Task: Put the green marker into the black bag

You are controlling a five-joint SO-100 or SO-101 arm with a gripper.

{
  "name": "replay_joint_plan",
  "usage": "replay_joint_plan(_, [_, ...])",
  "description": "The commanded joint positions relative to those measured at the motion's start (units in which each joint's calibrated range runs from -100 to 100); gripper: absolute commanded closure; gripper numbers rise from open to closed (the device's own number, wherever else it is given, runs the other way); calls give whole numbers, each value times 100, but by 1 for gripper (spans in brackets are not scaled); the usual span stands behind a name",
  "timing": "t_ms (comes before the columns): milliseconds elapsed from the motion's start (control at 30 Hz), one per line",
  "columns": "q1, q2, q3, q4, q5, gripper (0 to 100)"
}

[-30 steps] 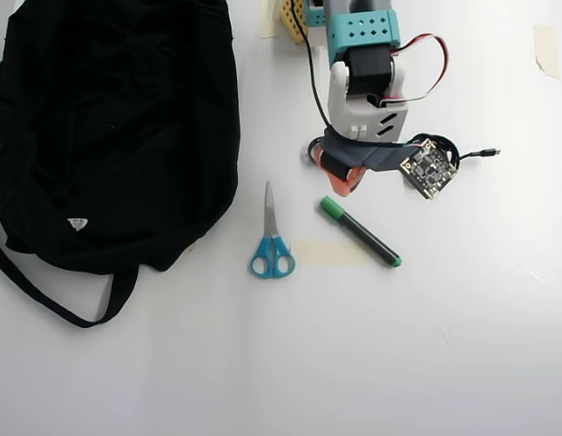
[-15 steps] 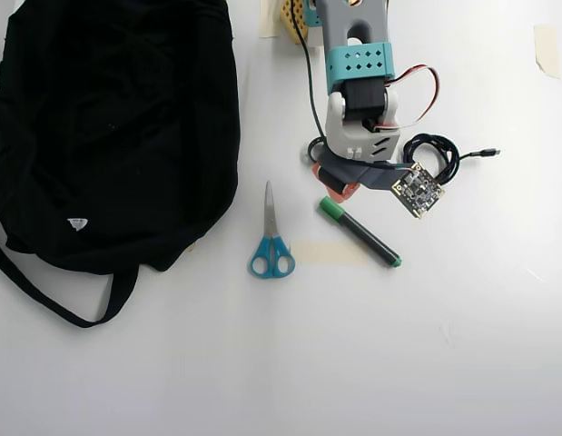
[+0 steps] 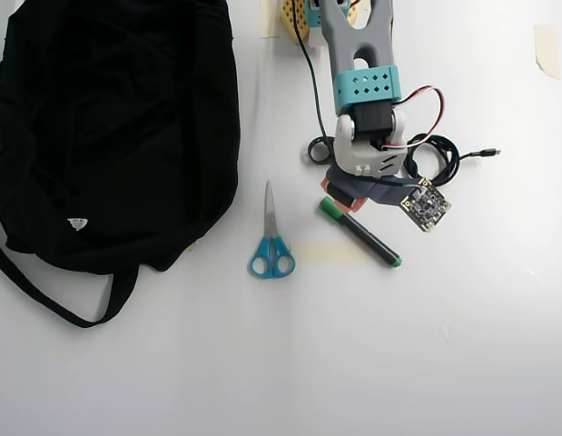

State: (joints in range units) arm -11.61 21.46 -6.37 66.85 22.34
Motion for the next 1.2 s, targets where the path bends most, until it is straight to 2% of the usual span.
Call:
replay_joint_plan(0, [-58,78,-531,-88,15,97])
replay_joint_plan(400, [-208,294,-792,-88,-74,97])
replay_joint_plan(667, [-275,302,-801,-96,-189,83])
replay_joint_plan(1167, [-425,875,-1178,-449,-567,82])
